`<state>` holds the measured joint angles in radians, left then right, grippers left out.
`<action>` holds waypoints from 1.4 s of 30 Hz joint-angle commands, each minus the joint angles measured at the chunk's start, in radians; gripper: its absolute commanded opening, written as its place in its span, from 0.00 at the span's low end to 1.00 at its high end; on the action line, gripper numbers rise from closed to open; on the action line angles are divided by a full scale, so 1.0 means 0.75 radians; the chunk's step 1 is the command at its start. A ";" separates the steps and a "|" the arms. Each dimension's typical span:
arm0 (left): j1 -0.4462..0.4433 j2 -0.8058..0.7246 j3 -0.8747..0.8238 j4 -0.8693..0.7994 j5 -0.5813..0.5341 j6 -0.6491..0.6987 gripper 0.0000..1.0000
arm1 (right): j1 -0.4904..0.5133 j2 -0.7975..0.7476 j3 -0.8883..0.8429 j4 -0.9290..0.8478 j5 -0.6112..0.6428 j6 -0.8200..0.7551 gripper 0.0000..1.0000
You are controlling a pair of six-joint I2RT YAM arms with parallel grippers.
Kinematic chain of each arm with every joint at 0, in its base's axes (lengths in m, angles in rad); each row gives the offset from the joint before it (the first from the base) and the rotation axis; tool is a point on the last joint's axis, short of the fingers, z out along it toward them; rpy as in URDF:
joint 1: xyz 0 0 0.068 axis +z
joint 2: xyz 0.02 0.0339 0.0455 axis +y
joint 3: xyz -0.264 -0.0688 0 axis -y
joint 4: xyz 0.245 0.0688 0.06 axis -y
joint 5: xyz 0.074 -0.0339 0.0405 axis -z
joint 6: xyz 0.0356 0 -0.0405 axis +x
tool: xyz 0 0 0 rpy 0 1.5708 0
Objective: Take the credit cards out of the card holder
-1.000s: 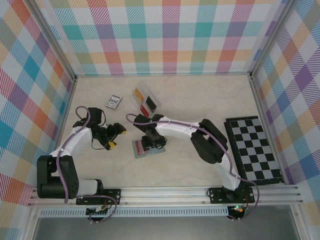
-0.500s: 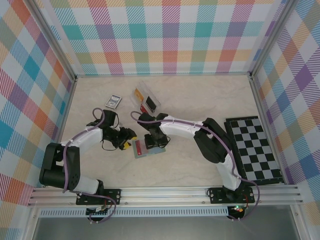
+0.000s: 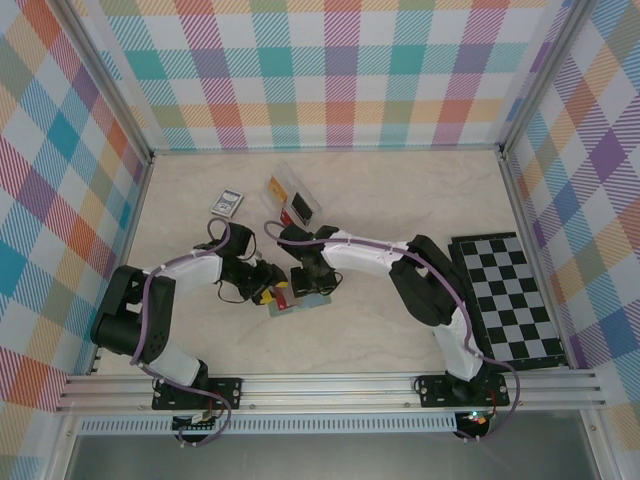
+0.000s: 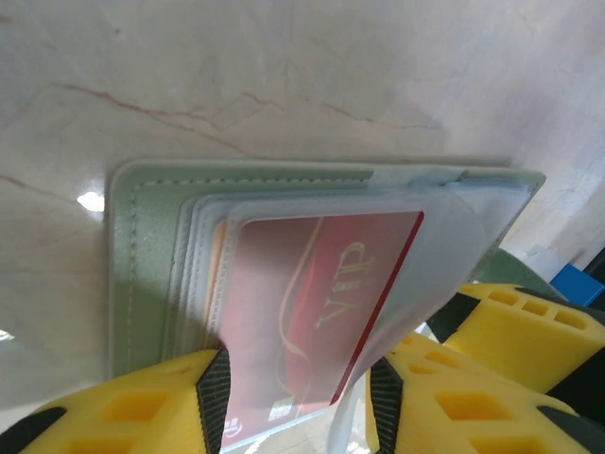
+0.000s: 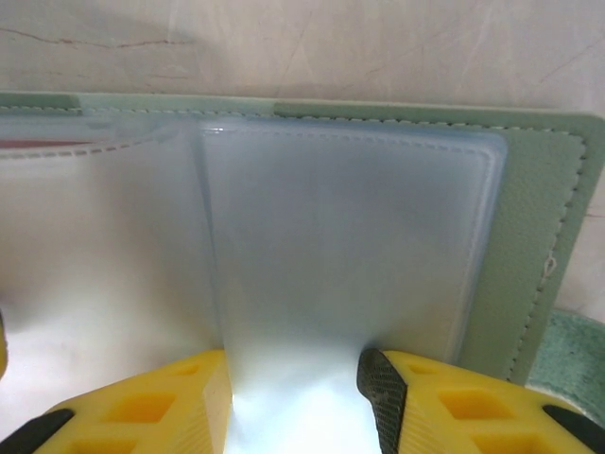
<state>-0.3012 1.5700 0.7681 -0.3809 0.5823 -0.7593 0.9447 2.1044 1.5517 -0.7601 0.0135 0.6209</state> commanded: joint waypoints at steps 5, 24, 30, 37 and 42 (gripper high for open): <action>-0.018 0.022 0.043 -0.007 -0.023 0.023 0.38 | -0.004 0.061 -0.083 0.019 -0.062 0.024 0.43; -0.020 0.001 0.064 0.017 0.047 0.055 0.29 | -0.050 -0.150 -0.178 0.190 -0.174 0.040 0.47; -0.039 -0.019 0.058 0.101 0.114 0.005 0.32 | -0.083 -0.370 -0.311 0.338 -0.170 0.094 0.57; -0.100 -0.014 0.138 0.177 0.183 -0.018 0.36 | -0.126 -0.613 -0.494 0.403 -0.026 0.140 0.68; -0.162 0.042 0.222 0.169 0.174 -0.020 0.40 | -0.148 -0.730 -0.580 0.402 0.072 0.169 0.72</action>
<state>-0.3931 1.5791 0.8928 -0.2771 0.6914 -0.7704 0.8413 1.5932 1.1488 -0.4717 0.0029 0.7197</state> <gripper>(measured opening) 0.397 0.719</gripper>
